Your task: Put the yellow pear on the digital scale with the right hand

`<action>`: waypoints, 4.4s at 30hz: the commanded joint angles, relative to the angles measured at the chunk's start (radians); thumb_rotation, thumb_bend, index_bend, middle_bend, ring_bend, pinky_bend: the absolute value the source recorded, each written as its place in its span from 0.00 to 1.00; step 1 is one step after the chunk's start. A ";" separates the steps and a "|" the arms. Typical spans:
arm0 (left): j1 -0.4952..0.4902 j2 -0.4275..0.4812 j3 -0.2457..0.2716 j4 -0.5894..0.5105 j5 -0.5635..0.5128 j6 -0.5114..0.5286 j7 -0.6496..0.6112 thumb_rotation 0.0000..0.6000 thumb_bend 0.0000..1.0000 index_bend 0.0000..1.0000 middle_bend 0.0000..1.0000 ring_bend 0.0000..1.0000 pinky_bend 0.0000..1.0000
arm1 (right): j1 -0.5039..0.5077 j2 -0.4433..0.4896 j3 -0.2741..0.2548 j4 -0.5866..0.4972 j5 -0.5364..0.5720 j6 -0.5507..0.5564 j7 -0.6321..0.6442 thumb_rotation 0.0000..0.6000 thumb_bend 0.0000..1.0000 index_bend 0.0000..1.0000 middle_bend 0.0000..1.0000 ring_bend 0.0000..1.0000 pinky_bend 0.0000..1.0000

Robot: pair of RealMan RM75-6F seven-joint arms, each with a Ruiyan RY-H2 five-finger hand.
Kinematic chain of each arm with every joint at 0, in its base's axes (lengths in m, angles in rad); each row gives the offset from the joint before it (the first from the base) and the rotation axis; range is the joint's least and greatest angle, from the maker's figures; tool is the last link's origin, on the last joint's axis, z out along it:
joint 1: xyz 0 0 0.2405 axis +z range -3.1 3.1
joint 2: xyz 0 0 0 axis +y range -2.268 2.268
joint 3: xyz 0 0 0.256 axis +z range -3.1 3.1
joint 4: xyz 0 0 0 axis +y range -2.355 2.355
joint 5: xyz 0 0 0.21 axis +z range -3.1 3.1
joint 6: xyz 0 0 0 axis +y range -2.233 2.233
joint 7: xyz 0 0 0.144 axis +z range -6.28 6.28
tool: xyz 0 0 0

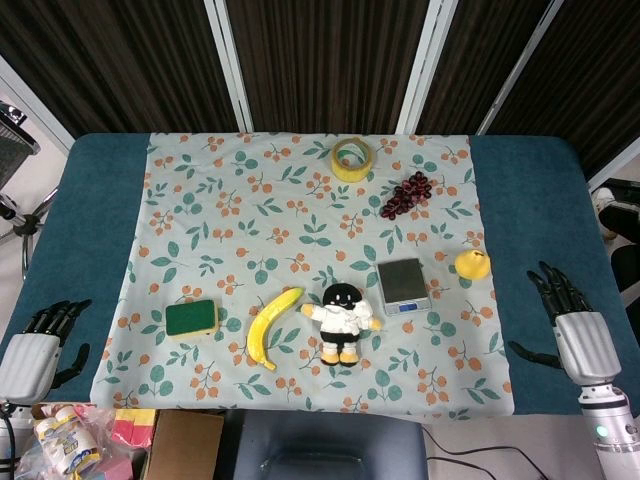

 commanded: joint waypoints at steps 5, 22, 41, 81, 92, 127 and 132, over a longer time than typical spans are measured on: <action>0.003 0.003 0.002 -0.016 -0.015 -0.005 0.020 1.00 0.45 0.17 0.22 0.16 0.24 | 0.011 0.015 -0.002 -0.010 0.015 -0.033 0.026 1.00 0.22 0.00 0.03 0.00 0.30; 0.025 0.023 0.009 -0.019 0.018 0.050 -0.033 1.00 0.45 0.19 0.23 0.16 0.25 | 0.216 -0.049 0.140 0.102 0.281 -0.340 -0.007 1.00 0.23 0.18 0.22 0.19 0.33; 0.047 0.032 0.006 -0.008 0.019 0.085 -0.086 1.00 0.45 0.20 0.24 0.16 0.25 | 0.406 -0.306 0.167 0.480 0.437 -0.639 -0.024 1.00 0.23 0.33 0.30 0.25 0.36; 0.075 0.035 0.000 -0.031 0.030 0.140 -0.046 1.00 0.45 0.21 0.26 0.17 0.25 | 0.447 -0.359 0.160 0.367 0.315 -0.498 -0.022 1.00 0.33 0.77 0.62 0.63 0.73; 0.085 0.045 0.012 -0.044 0.056 0.152 -0.042 1.00 0.45 0.22 0.27 0.18 0.26 | 0.472 -0.375 0.149 0.299 0.320 -0.490 -0.143 1.00 0.33 0.76 0.62 0.63 0.73; 0.078 0.046 0.005 -0.053 0.044 0.125 -0.033 1.00 0.45 0.22 0.27 0.18 0.28 | 0.479 -0.366 0.108 0.337 0.286 -0.545 -0.014 1.00 0.31 0.05 0.13 0.06 0.39; 0.081 0.046 0.009 -0.054 0.047 0.126 -0.030 1.00 0.45 0.22 0.27 0.18 0.27 | 0.454 -0.314 0.106 0.282 0.268 -0.507 0.024 1.00 0.31 0.05 0.10 0.03 0.36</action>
